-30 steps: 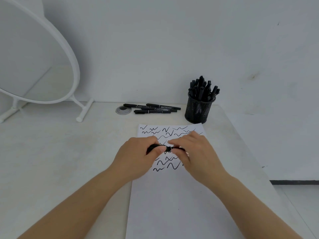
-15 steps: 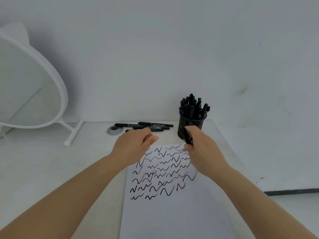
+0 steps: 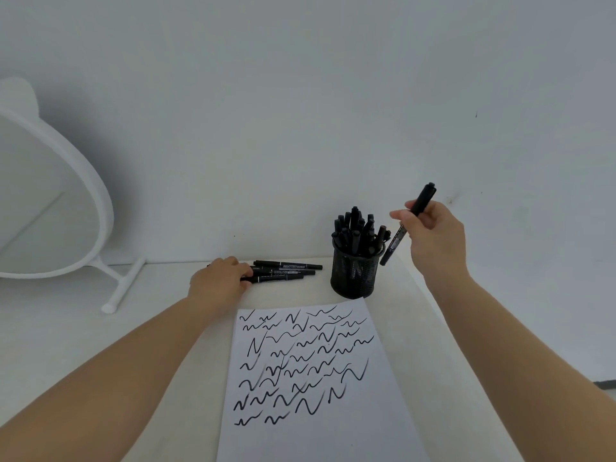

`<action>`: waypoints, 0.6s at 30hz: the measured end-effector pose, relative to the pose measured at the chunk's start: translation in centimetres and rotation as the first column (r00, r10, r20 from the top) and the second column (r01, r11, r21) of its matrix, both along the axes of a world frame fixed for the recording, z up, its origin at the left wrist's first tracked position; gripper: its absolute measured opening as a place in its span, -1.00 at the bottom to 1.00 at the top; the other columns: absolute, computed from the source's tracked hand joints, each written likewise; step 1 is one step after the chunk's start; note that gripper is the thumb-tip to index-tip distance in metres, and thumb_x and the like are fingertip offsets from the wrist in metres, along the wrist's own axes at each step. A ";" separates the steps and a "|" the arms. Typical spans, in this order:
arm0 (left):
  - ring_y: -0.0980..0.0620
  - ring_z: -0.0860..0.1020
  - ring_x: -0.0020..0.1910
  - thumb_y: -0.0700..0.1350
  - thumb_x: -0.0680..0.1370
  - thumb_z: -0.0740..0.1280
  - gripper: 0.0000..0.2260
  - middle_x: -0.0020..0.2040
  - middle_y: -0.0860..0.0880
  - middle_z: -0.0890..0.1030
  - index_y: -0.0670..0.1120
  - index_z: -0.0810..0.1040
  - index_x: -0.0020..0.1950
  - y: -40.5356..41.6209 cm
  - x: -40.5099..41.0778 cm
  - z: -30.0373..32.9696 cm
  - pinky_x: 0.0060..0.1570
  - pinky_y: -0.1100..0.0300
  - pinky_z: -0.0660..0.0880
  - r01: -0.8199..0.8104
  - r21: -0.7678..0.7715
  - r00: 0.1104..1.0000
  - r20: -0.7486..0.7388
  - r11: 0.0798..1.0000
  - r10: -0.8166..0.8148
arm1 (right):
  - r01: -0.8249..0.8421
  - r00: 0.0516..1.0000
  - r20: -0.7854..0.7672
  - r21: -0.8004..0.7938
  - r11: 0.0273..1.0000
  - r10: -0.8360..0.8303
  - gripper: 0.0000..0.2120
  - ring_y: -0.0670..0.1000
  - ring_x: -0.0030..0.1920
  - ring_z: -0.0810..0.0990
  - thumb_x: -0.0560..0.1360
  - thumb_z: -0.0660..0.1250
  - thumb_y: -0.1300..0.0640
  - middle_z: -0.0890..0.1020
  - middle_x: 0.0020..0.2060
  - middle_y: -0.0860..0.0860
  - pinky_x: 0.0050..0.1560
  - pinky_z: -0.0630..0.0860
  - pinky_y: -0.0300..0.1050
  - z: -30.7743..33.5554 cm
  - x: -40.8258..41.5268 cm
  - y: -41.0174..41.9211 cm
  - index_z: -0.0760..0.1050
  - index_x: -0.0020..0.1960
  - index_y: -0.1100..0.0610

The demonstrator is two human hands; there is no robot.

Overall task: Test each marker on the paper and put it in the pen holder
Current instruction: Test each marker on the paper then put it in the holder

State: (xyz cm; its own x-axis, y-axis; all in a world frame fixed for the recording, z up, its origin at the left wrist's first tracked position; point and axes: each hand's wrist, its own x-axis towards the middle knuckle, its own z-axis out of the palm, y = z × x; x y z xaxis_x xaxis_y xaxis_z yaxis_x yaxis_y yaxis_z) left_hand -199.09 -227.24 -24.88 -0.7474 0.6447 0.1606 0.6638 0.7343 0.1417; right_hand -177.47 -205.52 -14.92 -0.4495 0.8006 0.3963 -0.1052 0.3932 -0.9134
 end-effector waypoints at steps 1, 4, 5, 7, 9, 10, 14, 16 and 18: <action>-0.03 0.44 0.12 -0.03 0.56 0.20 -0.79 0.10 -0.01 0.50 0.06 0.51 0.17 0.0 0.0 -0.1 -0.01 0.09 0.42 -0.001 0.010 1.000 0.013 1.000 0.001 | 0.013 1.000 -0.026 -0.016 1.000 -0.014 -0.86 -0.34 -0.30 0.54 0.46 0.34 0.17 0.69 -0.15 -0.05 -0.06 0.47 -0.33 -0.2 -0.1 0.1 0.47 -0.16 -0.07; -0.02 0.47 0.08 -0.02 0.55 0.21 -0.81 0.06 0.00 0.51 0.05 0.52 0.12 -0.1 0.2 -0.4 -0.08 0.13 0.39 0.014 0.015 1.000 0.008 1.000 -0.014 | 0.069 0.995 -0.063 -0.036 0.997 -0.071 -0.84 -0.27 -0.32 0.57 0.46 0.34 0.18 0.63 -0.23 -0.11 0.05 0.54 -0.04 -0.4 -0.6 0.3 0.44 -0.15 -0.06; -0.01 0.47 0.07 -0.02 0.55 0.22 -0.82 0.05 0.01 0.51 0.04 0.52 0.11 -0.1 0.2 -0.5 -0.09 0.12 0.39 0.020 0.019 1.000 0.002 1.000 -0.020 | 0.083 0.994 -0.070 -0.034 0.996 -0.085 -0.83 -0.22 -0.30 0.58 0.46 0.35 0.20 0.60 -0.24 -0.13 0.07 0.54 0.00 -0.4 -0.8 0.3 0.42 -0.15 -0.06; -0.01 0.48 0.06 -0.03 0.54 0.22 -0.84 0.04 0.02 0.52 0.03 0.51 0.09 -0.2 0.3 -0.6 -0.10 0.13 0.38 0.018 0.038 1.000 0.000 0.999 -0.018 | 0.093 0.992 -0.085 -0.021 0.995 -0.094 -0.78 -0.10 -0.22 0.60 0.45 0.34 0.24 0.59 -0.23 -0.13 0.06 0.54 -0.03 -0.6 -1.3 0.2 0.39 -0.13 -0.06; 0.00 0.48 0.05 -0.04 0.53 0.23 -0.85 0.04 0.03 0.53 0.02 0.50 0.07 -0.2 0.3 -0.6 -0.11 0.14 0.35 0.007 0.048 1.000 -0.002 0.999 -0.007 | 0.090 0.994 -0.065 0.053 0.994 -0.087 -0.71 -0.04 -0.16 0.61 0.43 0.34 0.27 0.59 -0.19 -0.13 -0.10 0.52 -0.20 -1.1 -1.7 0.1 0.35 -0.03 -0.07; 0.00 0.47 0.04 -0.04 0.53 0.23 -0.86 0.04 0.04 0.54 0.01 0.49 0.06 -0.2 0.3 -0.6 -0.11 0.14 0.34 0.003 0.050 1.000 -0.004 0.999 -0.002 | 0.081 0.996 -0.036 0.111 0.991 -0.077 -0.64 -0.06 -0.16 0.61 0.43 0.34 0.28 0.58 -0.16 -0.13 -0.18 0.47 -0.27 -1.4 -1.9 0.0 0.33 0.07 -0.08; 0.07 0.37 -0.10 -0.03 0.52 0.26 -0.88 0.02 0.06 0.55 0.02 0.49 0.03 -0.6 0.5 -0.8 -0.15 0.17 0.28 -0.050 0.118 0.998 0.032 0.992 0.046 | 0.040 0.993 0.091 0.288 0.957 -0.069 -0.44 -0.18 -0.20 0.58 0.45 0.32 0.29 0.54 -0.11 -0.13 -0.22 0.45 -0.34 -2.0 -2.4 -0.1 0.22 0.26 -0.18; 0.05 0.40 -0.07 -0.01 0.52 0.27 -0.88 0.02 0.07 0.55 0.03 0.49 0.03 -1.0 0.6 -1.1 -0.15 0.16 0.31 -0.086 0.160 0.995 0.057 0.983 0.077 | 0.010 0.984 0.163 0.325 0.946 -0.066 -0.49 -0.07 -0.18 0.60 0.45 0.32 0.30 0.57 -0.15 -0.11 -0.11 0.50 -0.15 -2.2 -2.8 -0.2 0.27 0.25 -0.13; 0.01 0.44 0.01 -0.01 0.51 0.28 -0.88 0.02 0.07 0.54 0.04 0.48 0.03 -1.2 0.6 -1.3 -0.12 0.15 0.35 -0.101 0.174 0.993 0.071 0.980 0.090 | -0.020 0.973 0.221 0.377 0.926 -0.069 -0.55 0.03 -0.13 0.59 0.46 0.31 0.30 0.59 -0.14 -0.04 -0.06 0.47 -0.08 -2.5 -3.2 -0.4 0.32 0.24 -0.05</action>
